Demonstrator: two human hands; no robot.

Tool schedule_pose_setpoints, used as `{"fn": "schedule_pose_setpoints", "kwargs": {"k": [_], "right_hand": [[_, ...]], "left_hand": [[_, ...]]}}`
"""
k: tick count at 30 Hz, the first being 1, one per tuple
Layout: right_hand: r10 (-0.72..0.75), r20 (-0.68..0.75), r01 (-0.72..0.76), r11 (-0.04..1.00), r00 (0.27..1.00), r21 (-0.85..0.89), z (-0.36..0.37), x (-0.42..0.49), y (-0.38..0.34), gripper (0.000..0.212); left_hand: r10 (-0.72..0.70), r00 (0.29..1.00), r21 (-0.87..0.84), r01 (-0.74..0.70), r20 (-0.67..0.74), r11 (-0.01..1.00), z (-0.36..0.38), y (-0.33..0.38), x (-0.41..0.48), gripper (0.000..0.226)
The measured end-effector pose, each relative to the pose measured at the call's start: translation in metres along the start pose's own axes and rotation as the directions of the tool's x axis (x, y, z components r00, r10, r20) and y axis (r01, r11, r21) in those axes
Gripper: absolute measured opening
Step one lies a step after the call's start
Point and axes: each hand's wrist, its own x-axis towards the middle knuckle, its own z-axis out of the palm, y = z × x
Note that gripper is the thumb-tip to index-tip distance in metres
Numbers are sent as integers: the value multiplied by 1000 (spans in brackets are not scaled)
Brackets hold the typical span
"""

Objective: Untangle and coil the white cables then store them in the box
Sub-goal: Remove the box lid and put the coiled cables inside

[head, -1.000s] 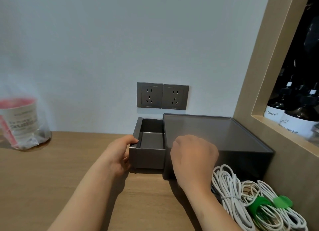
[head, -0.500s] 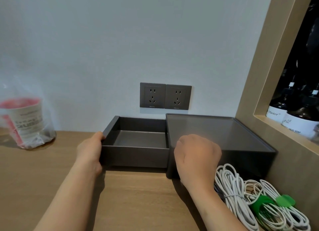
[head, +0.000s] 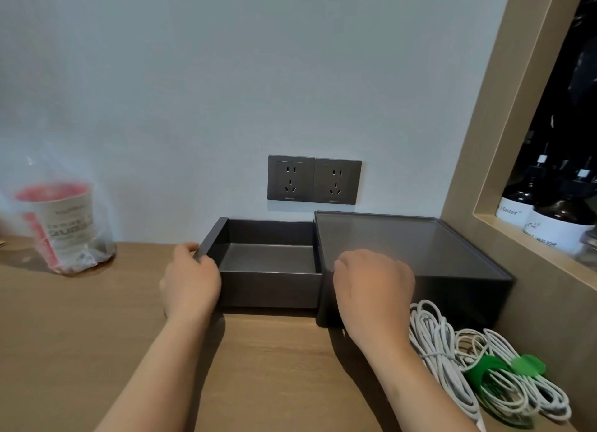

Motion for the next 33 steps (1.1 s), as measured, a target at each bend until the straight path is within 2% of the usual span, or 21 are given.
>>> {"fn": "schedule_pose_setpoints", "kwargs": {"k": [4,7,10,14,17,20,23,25,27,30,33], "right_hand": [[12,3,-12,996,1000,-90,-23,-12,2,25],[68,34,-61,982,997,-180,-43,-27,13,31],[197,172,-149,955,965,-255,-64,-42,24,38],[274,259,-210,946,926,-249,-76,-61,31,51],[273,286,-232,958,918,-170,-79,-70,35,57],[295,279,-343,928,914,144,-79,-76,36,48],[319,306,-436,757,897,488,-79,-80,25,35],[333,299,-447,626,894,639,-75,-80,17,30],[339,281,-432,552,898,713,-70,-76,7,30],[311,256,-394,559,915,729,-60,-70,-4,23],[269,284,-388,539,920,747,-53,-63,-15,17]], "left_hand": [[221,975,223,-210,-23,952,6,6,-21,36],[411,911,317,-380,-35,869,9,12,-38,36],[524,851,223,-514,16,828,11,20,-67,26],[584,761,-13,-605,282,796,17,16,-113,16],[508,726,-75,-539,463,839,19,8,-136,15],[399,722,-120,-406,566,906,16,4,-144,11],[303,732,-208,-221,610,953,13,6,-147,8],[209,755,-308,-10,622,951,12,10,-147,20],[142,769,-358,119,623,926,8,16,-144,26],[126,746,-433,233,654,871,1,22,-140,23],[133,744,-441,234,655,866,-5,23,-128,24]]}}
